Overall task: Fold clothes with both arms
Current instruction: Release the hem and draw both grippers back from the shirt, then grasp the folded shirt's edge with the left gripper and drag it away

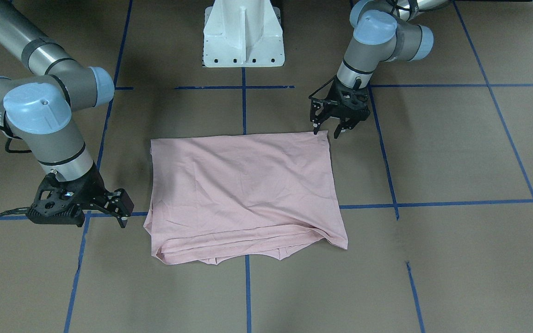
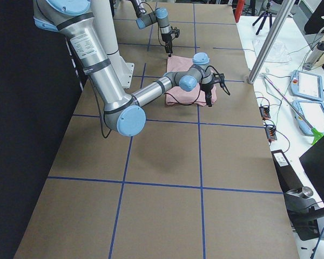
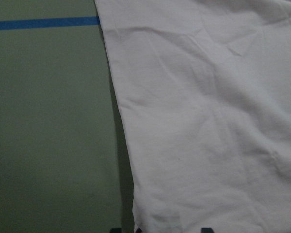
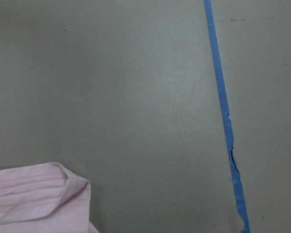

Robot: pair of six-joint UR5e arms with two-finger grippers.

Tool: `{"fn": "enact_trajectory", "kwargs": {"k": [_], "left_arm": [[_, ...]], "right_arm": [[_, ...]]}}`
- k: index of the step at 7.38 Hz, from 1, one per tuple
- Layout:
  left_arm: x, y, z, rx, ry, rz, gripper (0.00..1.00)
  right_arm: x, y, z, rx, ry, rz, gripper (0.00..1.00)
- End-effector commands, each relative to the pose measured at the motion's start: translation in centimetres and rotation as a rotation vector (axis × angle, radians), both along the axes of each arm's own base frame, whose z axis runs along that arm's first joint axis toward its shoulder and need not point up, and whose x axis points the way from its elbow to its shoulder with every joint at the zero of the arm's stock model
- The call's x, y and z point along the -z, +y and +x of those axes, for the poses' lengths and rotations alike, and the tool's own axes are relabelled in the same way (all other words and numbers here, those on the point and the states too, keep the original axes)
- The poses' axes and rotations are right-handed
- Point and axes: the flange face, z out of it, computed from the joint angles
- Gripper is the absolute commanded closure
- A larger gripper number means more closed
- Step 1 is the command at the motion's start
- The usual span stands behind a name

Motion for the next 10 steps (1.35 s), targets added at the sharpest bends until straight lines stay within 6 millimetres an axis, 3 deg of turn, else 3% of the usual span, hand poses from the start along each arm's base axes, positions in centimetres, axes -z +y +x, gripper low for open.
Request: {"fn": "enact_trajectory", "kwargs": {"k": [1,3,4,6,9,10], "left_arm": [[-0.3,0.7,0.6,-0.011,-0.006,-0.004,0.41],[-0.3,0.7,0.6,-0.012,-0.008,-0.006,0.71],[-0.5,0.6,0.7,-0.012,-0.013,-0.008,0.75],[-0.8,0.7,0.8,-0.012,-0.017,-0.009,1.00],[-1.2,0.3,-0.4,-0.062,-0.047,0.073,1.00],[-1.9,-1.5,-1.7,-0.075,-0.085,0.141,1.00]], "right_arm": [[-0.1,0.0,0.0,-0.001,0.001,0.000,0.00],[-0.2,0.0,0.0,-0.001,0.002,-0.001,0.00],[-0.2,0.0,0.0,-0.002,0.003,0.000,0.00],[-0.3,0.0,0.0,-0.002,0.004,-0.001,0.00],[-0.7,0.1,0.1,-0.003,0.008,-0.004,0.00],[-0.7,0.1,0.1,-0.003,0.008,-0.004,0.00]]}}
